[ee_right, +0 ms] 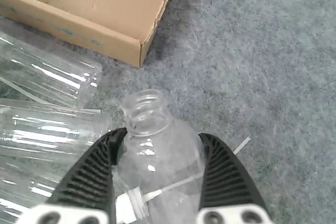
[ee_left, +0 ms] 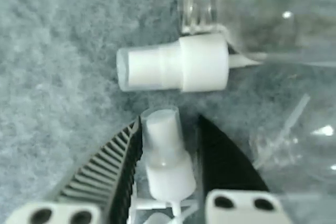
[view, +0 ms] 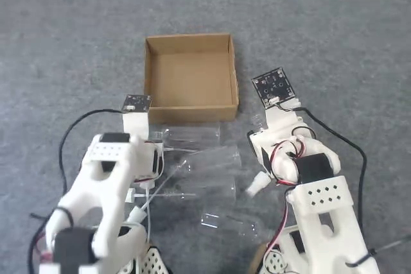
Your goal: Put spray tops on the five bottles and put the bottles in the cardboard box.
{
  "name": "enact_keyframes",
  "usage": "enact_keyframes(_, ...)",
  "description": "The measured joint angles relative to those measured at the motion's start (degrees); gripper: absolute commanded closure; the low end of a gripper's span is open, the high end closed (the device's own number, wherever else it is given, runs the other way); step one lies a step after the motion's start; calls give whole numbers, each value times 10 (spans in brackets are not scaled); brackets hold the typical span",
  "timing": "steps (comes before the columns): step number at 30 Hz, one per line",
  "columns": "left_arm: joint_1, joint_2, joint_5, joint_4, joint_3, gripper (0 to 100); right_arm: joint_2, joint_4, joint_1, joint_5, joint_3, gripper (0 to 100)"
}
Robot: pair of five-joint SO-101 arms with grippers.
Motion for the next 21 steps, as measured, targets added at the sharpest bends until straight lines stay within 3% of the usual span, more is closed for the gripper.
enact_keyframes(12,2,19,1,11,-31,988,0,0,-1,0,0,993)
enact_keyframes(21,-2,-102,0,159,-135,988,0,0,-1,0,0,992)
